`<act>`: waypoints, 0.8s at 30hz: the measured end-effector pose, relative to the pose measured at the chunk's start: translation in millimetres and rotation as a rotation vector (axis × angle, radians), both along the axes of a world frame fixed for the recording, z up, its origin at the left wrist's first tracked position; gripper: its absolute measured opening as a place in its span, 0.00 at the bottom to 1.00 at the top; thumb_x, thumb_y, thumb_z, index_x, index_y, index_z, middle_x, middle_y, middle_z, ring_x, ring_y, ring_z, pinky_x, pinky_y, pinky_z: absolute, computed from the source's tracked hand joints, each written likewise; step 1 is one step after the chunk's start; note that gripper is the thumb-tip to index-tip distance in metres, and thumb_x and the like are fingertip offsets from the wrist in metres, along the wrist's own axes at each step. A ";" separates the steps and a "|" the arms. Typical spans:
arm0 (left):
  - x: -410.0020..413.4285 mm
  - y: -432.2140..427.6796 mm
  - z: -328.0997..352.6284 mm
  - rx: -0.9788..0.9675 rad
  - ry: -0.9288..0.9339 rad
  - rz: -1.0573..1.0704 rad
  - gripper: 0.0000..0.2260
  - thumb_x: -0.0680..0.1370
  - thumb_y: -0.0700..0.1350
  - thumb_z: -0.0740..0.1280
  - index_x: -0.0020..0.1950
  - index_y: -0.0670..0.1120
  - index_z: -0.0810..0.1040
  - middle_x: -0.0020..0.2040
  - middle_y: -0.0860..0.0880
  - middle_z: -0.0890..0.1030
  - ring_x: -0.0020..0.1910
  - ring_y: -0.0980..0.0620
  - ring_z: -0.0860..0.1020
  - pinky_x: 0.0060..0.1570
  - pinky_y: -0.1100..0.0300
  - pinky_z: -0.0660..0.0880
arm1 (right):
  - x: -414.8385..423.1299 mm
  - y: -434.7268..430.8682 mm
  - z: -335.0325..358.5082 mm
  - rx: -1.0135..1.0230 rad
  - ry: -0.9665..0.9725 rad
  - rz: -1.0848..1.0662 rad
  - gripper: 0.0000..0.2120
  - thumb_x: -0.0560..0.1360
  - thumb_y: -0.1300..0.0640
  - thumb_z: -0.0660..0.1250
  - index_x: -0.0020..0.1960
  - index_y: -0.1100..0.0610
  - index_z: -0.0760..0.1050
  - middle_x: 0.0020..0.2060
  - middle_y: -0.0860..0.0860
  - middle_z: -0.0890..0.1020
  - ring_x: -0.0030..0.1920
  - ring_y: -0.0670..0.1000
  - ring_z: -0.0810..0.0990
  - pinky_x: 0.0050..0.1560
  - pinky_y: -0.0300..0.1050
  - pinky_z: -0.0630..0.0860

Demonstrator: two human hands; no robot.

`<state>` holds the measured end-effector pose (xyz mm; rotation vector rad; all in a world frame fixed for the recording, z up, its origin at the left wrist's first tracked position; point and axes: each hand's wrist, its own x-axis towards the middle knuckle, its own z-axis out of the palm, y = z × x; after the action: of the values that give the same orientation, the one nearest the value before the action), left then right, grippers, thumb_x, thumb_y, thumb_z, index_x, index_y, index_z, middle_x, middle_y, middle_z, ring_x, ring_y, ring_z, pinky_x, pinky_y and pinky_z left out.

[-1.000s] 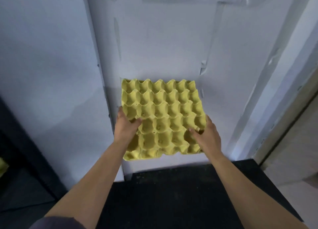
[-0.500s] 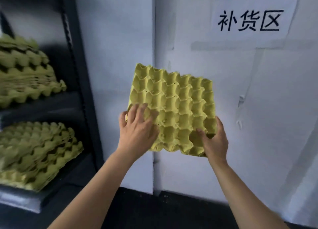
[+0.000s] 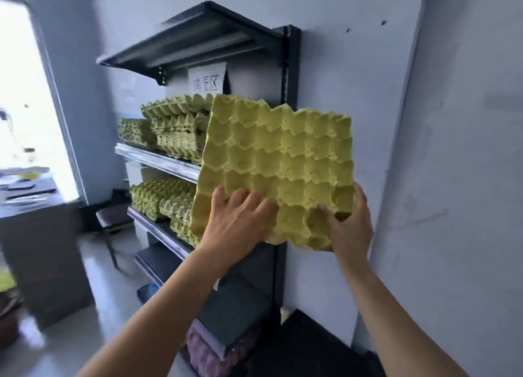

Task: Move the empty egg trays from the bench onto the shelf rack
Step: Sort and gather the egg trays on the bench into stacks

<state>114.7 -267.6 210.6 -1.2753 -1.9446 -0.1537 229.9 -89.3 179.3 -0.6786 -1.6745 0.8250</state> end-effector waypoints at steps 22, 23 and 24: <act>-319.1 -229.9 -10.1 0.080 0.009 0.448 0.46 0.53 0.52 0.81 0.67 0.55 0.67 0.57 0.48 0.79 0.51 0.37 0.76 0.46 0.45 0.77 | -376.5 -228.5 36.3 0.232 0.008 0.292 0.39 0.69 0.43 0.72 0.75 0.46 0.57 0.65 0.49 0.72 0.57 0.43 0.70 0.49 0.33 0.65; -334.5 -234.7 -11.7 0.102 0.009 0.456 0.44 0.54 0.51 0.81 0.67 0.55 0.67 0.57 0.48 0.79 0.51 0.36 0.76 0.46 0.45 0.77 | -396.7 -232.8 35.6 0.241 0.002 0.310 0.39 0.69 0.42 0.72 0.75 0.45 0.56 0.64 0.49 0.73 0.57 0.43 0.71 0.50 0.36 0.66; -346.5 -238.0 -12.5 0.125 0.016 0.461 0.42 0.56 0.49 0.81 0.67 0.54 0.67 0.57 0.47 0.79 0.51 0.36 0.76 0.46 0.45 0.77 | -411.1 -235.8 35.9 0.243 -0.003 0.322 0.39 0.69 0.41 0.71 0.75 0.44 0.56 0.64 0.49 0.73 0.58 0.45 0.71 0.51 0.39 0.67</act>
<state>-231.8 -505.6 198.1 -0.7213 -2.1238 -0.0303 -181.2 -325.1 215.2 -0.2455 -1.8772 0.8241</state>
